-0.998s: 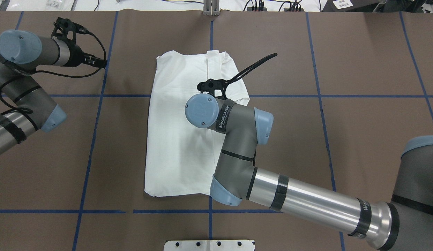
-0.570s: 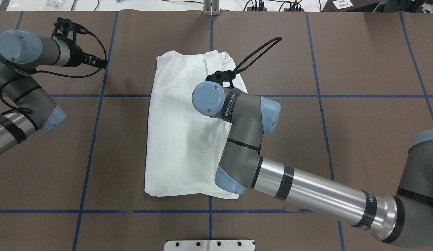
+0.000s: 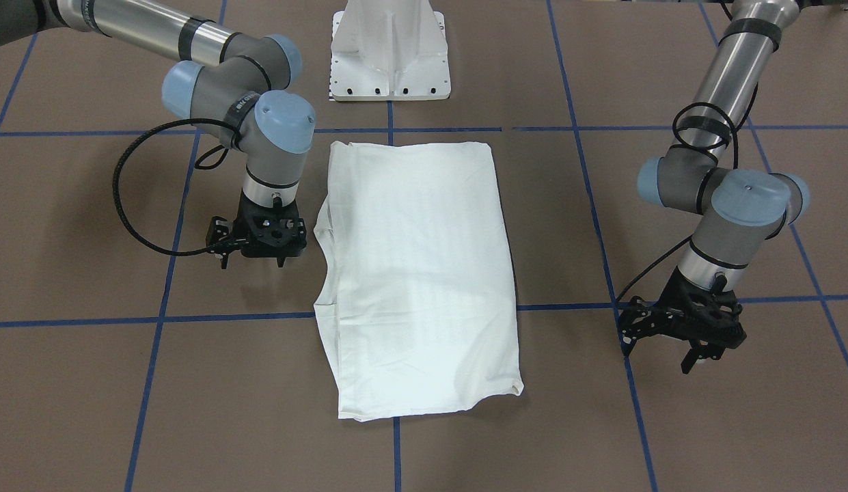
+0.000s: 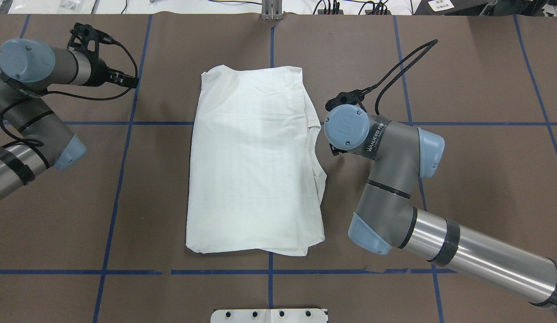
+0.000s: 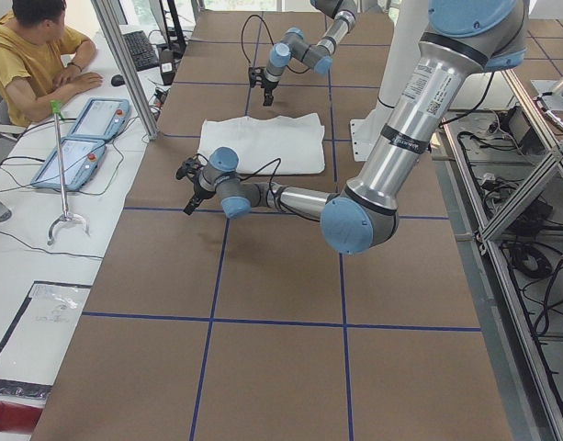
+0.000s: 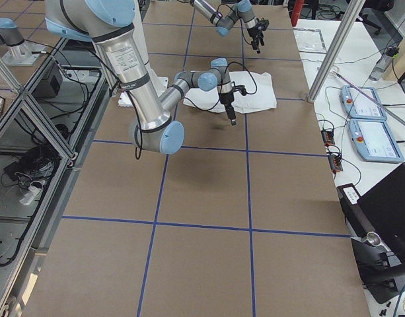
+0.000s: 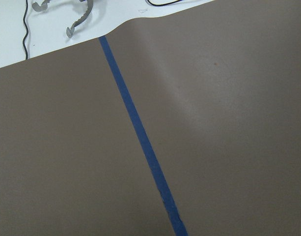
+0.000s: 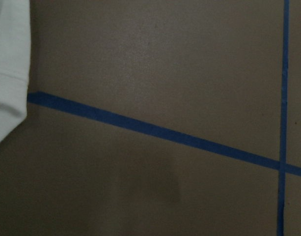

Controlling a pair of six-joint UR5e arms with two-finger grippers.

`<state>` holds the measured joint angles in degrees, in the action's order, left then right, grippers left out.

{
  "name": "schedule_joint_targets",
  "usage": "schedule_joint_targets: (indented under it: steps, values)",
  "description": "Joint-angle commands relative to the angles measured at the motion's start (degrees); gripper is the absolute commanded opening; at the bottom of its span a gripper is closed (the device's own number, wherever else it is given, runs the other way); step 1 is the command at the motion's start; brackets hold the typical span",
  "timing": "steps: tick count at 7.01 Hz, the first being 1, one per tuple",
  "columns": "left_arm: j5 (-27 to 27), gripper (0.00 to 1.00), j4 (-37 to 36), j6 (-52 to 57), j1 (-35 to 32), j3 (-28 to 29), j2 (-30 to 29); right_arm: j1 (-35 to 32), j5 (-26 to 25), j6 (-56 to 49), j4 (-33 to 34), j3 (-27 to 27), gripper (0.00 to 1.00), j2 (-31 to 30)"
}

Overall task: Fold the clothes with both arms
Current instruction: 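Raise the right gripper off the shirt while the left gripper moves down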

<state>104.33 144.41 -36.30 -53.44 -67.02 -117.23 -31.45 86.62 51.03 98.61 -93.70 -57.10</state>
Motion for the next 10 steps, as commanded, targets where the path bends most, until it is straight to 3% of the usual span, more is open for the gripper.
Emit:
schedule_joint_targets:
  steps: [1, 3, 5, 7, 8, 9, 10]
  values:
    - [0.0, 1.0, 0.0, 0.0, 0.0, 0.0, 0.1, 0.3, 1.4, 3.3, -2.4, -3.8, 1.0, 1.5]
    - [3.0, 1.0, -0.2, -0.7, -0.3, -2.5, 0.2, 3.8, 4.7, 12.0, -12.8, -8.5, 1.0, 0.2]
    - [7.7, 1.0, -2.0, -11.9, 0.3, -17.0, 8.1, 5.5, 5.6, 17.8, -24.0, -13.8, 1.0, -6.9]
    - [7.3, 1.0, -2.1, -23.8, 6.9, -32.1, 17.2, 8.5, 3.2, 27.5, -31.9, -16.5, 1.0, -14.5]
    - [6.6, 1.0, -1.9, -31.0, 11.6, -37.0, 21.0, 10.7, -1.1, 29.5, -34.3, -16.5, 1.0, -15.5]
    - [3.7, 1.0, -2.0, -35.9, 17.1, -41.9, 23.9, 11.2, -1.5, 29.7, -34.3, -16.6, 1.0, -15.5]
    - [-0.2, 1.0, -2.0, -42.2, 23.0, -42.8, 24.3, 11.2, -1.6, 29.7, -34.3, -16.6, 1.0, -15.5]
